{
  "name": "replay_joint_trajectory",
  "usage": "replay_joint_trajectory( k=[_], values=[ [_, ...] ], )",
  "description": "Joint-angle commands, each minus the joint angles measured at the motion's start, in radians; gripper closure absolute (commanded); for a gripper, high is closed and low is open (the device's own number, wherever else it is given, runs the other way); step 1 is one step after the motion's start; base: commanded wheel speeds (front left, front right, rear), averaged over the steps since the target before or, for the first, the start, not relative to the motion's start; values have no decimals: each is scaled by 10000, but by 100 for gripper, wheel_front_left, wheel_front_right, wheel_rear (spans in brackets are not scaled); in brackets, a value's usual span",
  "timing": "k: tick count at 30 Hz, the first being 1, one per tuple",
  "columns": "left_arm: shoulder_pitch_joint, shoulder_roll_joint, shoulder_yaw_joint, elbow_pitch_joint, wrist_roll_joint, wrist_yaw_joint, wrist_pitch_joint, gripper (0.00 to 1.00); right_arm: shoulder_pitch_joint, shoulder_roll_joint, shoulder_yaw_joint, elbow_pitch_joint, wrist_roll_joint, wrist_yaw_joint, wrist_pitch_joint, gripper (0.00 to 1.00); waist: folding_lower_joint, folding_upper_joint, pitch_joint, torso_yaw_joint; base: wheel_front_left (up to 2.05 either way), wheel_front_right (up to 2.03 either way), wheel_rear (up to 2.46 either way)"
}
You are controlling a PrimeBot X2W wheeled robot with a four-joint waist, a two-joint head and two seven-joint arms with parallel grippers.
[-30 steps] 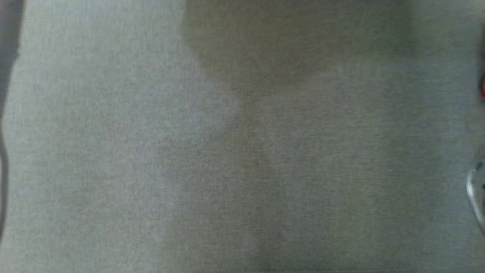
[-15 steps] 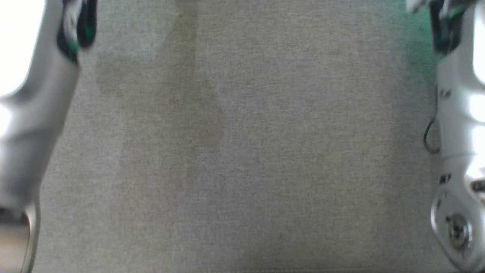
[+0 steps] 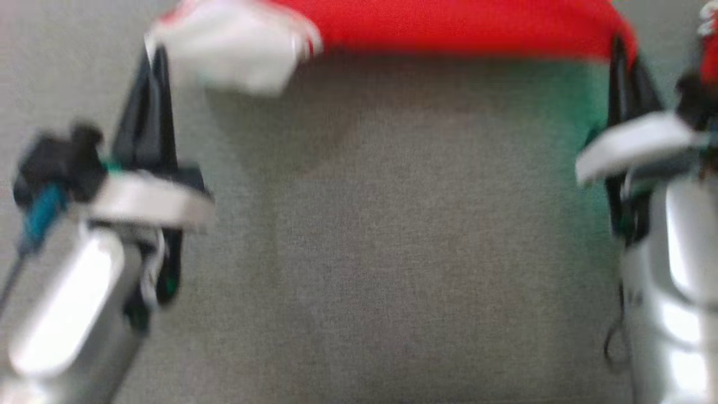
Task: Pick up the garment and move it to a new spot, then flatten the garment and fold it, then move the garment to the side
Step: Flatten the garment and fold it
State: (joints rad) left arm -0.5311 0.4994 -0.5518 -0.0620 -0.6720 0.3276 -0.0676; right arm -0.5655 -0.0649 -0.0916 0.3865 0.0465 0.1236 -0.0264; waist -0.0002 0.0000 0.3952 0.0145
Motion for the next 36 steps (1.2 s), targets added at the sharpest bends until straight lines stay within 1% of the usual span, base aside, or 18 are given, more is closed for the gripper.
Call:
replay_joint_trajectory(
  k=[1, 8, 9, 12, 17, 20, 24, 27, 30, 36],
  values=[
    [285, 536, 489, -636, -43, 279, -96, 100, 487, 144, 242, -765, 134, 71, 165, 100, 2, 0, -891, 30, 0, 0, 0],
    [3316, 939, 224, -2284, -142, 1380, -183, 100, 3783, 145, 73, -3278, 1025, 71, 1262, 100, 2, 0, -2429, 125, 0, 0, 0],
    [3316, 939, 224, -2284, -142, 1380, -183, 100, 3783, 145, 73, -3278, 1025, 71, 1262, 100, 2, 0, -2429, 125, 0, 0, 0],
    [4298, 1149, 60, -2859, -178, 1708, -86, 100, 5041, 146, -170, -4253, 1190, 71, 1666, 100, 2, 0, -2864, 170, 0, 0, 0],
    [5538, 1538, -115, -3750, -166, 2195, 66, 100, 6717, 146, -510, -5464, 1465, 71, 2432, 100, 2, 0, -3331, 249, 0, 0, 0],
    [6063, 1627, -334, -4129, -203, 2349, 214, 100, 7317, 146, -634, -5846, 1553, 71, 2845, 100, 2, 0, -3372, 285, 0, 0, 0],
    [6210, 1418, -628, -4026, -263, 2294, 259, 100, 7585, 146, -665, -5749, 1455, 71, 3236, 100, 2, 0, -3314, 329, 0, 0, 0],
    [5988, 1136, -842, -3607, -346, 2026, 260, 100, 7489, 146, -533, -5486, 1465, 71, 3475, 100, 2, 0, -3214, 361, 0, 0, 0],
    [5600, 947, -972, -3115, -363, 1720, 270, 100, 7230, 146, -188, -5267, 1344, 71, 3852, 100, 2, 0, -3009, 339, 0, 0, 0],
    [4355, 599, -1088, -2329, -234, 1236, 464, 100, 6351, 146, -129, -4907, 1227, 71, 4507, 100, 2, 0, -2570, 301, 0, 0, 0]
  ],
)
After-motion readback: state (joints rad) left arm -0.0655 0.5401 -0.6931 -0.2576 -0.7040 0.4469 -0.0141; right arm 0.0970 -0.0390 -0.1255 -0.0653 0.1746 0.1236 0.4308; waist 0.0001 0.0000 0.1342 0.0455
